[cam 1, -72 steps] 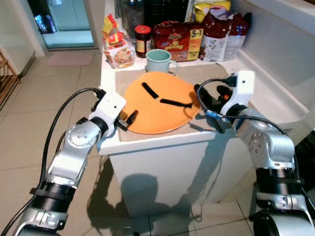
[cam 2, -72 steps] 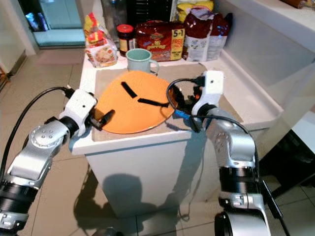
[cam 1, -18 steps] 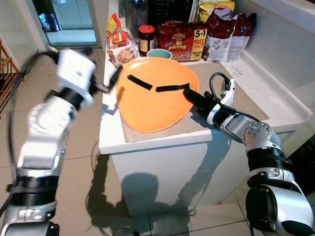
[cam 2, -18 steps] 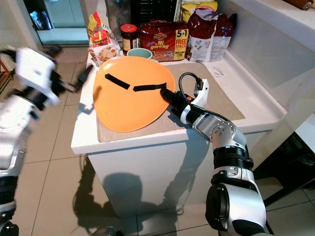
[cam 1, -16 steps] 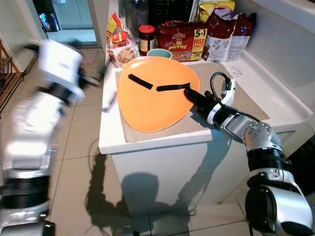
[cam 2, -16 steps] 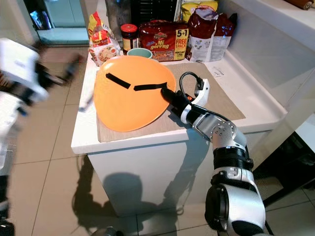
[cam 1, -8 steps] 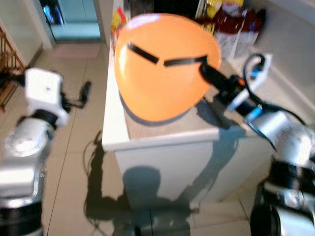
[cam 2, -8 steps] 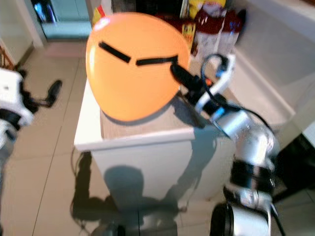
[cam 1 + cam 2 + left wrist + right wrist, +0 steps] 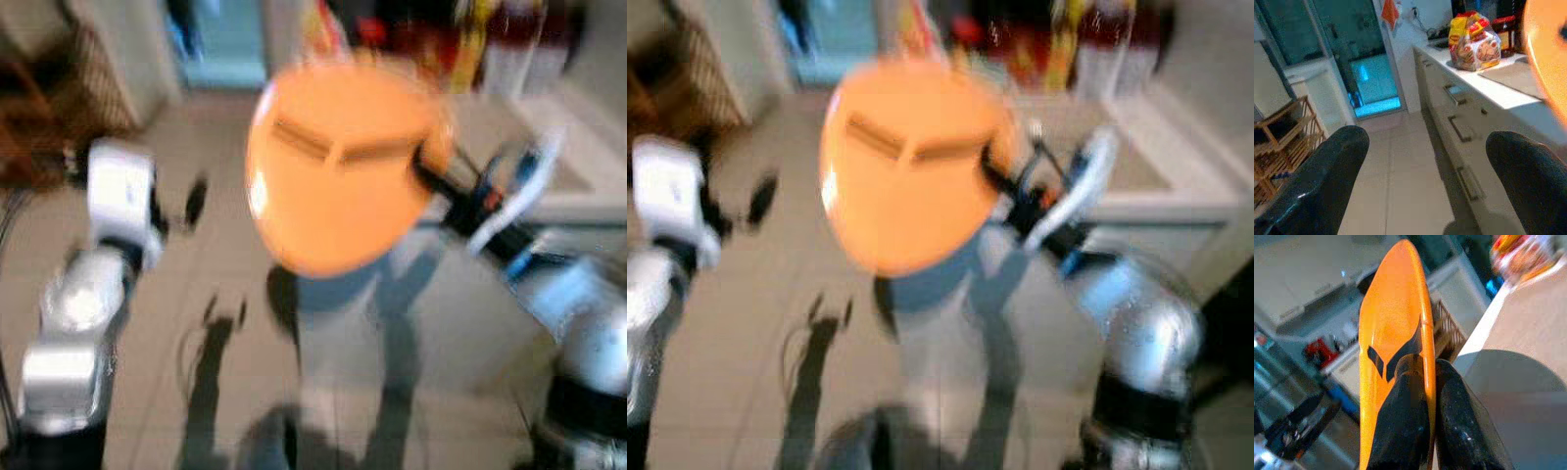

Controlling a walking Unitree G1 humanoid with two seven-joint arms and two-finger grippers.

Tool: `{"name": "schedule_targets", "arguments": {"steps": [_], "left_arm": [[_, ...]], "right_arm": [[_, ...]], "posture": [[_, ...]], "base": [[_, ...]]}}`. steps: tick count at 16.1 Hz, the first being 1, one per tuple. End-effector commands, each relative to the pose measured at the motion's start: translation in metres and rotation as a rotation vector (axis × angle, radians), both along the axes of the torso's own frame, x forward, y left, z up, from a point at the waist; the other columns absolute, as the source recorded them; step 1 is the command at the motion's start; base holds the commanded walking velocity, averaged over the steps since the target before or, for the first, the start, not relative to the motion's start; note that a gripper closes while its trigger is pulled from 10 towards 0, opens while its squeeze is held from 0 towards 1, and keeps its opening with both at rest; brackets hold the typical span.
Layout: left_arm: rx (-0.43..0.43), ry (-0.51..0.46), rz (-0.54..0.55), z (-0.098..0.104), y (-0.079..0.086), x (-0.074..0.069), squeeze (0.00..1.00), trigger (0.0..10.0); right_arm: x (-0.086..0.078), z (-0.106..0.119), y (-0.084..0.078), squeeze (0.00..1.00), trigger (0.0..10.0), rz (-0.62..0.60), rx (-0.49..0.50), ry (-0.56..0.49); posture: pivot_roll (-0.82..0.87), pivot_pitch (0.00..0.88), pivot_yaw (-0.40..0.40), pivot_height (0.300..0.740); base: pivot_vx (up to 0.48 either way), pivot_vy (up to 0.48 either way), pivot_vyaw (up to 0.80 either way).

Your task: Setting the table

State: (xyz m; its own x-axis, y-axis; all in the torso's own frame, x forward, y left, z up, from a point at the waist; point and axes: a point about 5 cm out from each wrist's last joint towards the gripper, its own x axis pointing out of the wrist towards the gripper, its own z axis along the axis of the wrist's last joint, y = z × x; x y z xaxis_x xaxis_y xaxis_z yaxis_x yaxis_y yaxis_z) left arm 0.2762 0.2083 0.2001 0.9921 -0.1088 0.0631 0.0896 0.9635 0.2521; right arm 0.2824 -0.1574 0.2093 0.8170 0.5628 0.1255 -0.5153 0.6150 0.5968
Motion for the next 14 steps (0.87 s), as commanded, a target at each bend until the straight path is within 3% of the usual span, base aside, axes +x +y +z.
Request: {"name": "schedule_targets", "arguments": {"steps": [1,3,6,14], "left_arm": [[0.010,-0.031,-0.006,0.007,-0.008,0.003,0.00,10.0],[0.004,-0.031,-0.010,0.005,-0.021,0.005,0.00,10.0],[0.041,-0.034,-0.022,0.003,-0.029,0.007,0.00,10.0],[0.072,-0.029,-0.054,-0.001,-0.046,0.012,0.00,10.0]], "right_arm": [[-0.002,0.020,-0.002,0.00,10.0,-0.040,-0.018,-0.102],[0.001,0.010,0.000,0.00,10.0,-0.101,-0.061,-0.069],[0.002,0.005,-0.001,0.00,10.0,-0.173,-0.097,-0.075],[0.006,-0.008,-0.008,0.00,10.0,-0.276,-0.156,-0.067]], "posture": [[0.05,0.000,-0.007,0.740],[0.05,0.000,-0.007,0.740],[0.05,0.000,-0.004,0.740],[0.03,0.007,0.009,0.740]], "base": [[0.000,-0.480,0.00],[0.000,-0.480,0.00],[0.000,-0.480,0.00],[0.000,-0.480,0.76]]}}
